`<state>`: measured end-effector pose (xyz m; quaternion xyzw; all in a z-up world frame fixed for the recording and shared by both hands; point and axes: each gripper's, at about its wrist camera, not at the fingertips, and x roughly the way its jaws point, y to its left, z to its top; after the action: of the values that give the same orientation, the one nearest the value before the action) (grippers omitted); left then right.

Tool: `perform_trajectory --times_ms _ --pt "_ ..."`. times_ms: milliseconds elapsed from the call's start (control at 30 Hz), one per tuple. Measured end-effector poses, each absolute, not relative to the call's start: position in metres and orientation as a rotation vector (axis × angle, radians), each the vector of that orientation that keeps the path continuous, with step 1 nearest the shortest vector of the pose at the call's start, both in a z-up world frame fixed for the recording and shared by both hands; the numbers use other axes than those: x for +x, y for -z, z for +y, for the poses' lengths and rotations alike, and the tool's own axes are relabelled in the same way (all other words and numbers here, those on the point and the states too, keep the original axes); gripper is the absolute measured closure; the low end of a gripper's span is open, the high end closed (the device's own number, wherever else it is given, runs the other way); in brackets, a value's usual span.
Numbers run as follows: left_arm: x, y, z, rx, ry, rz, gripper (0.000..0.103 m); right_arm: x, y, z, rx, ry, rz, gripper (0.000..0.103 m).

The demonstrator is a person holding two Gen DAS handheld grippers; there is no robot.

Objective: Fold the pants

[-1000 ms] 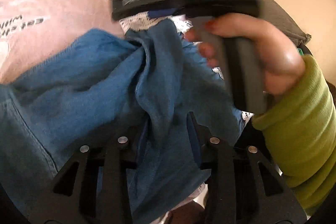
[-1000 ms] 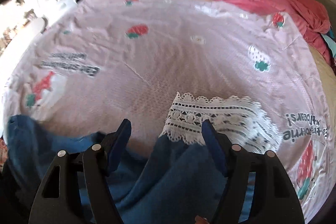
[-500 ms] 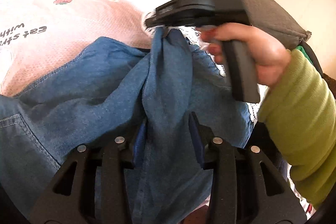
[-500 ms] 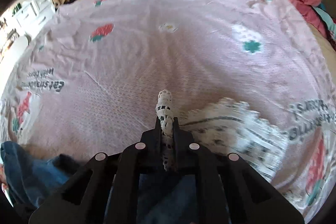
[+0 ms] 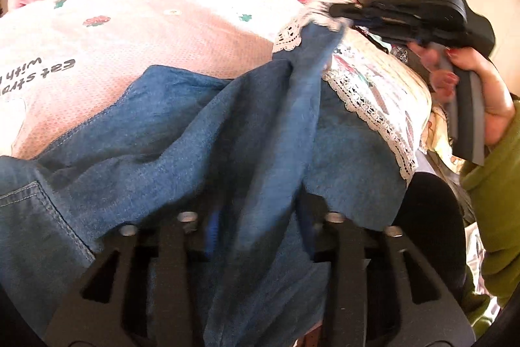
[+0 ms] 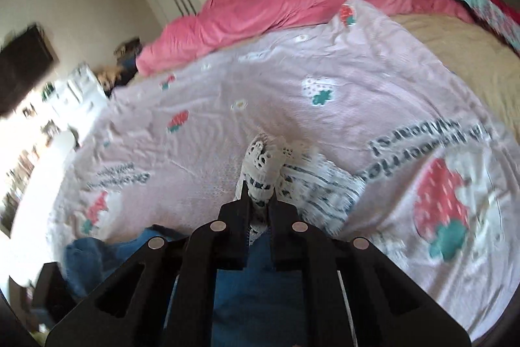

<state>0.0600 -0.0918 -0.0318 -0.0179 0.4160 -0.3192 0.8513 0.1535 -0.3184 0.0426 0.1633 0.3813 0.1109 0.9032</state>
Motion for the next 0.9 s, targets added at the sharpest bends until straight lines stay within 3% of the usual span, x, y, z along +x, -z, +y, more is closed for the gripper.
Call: perform_trajectory --times_ms 133,333,567,633,767,900 --pt "0.052 0.026 -0.087 -0.005 0.700 0.847 0.098 0.121 -0.038 -0.347 0.412 -0.176 0.775 0.095" --pt "0.027 0.003 -0.083 0.076 0.747 0.776 0.100 0.052 -0.018 -0.381 0.555 -0.114 0.790 0.095" --pt "0.025 0.013 -0.092 0.145 0.733 0.806 0.100 -0.003 0.017 -0.384 0.586 -0.124 0.909 0.094" --pt "0.023 0.016 -0.092 0.152 0.737 0.813 0.100 -0.010 0.023 -0.386 0.598 -0.131 0.923 0.090" --pt "0.019 0.019 -0.096 0.175 0.740 0.824 0.100 -0.018 0.027 -0.396 0.643 -0.122 0.901 0.070" --pt "0.017 0.022 -0.098 0.183 0.742 0.832 0.102 -0.015 0.034 -0.401 0.659 -0.141 0.907 0.069"
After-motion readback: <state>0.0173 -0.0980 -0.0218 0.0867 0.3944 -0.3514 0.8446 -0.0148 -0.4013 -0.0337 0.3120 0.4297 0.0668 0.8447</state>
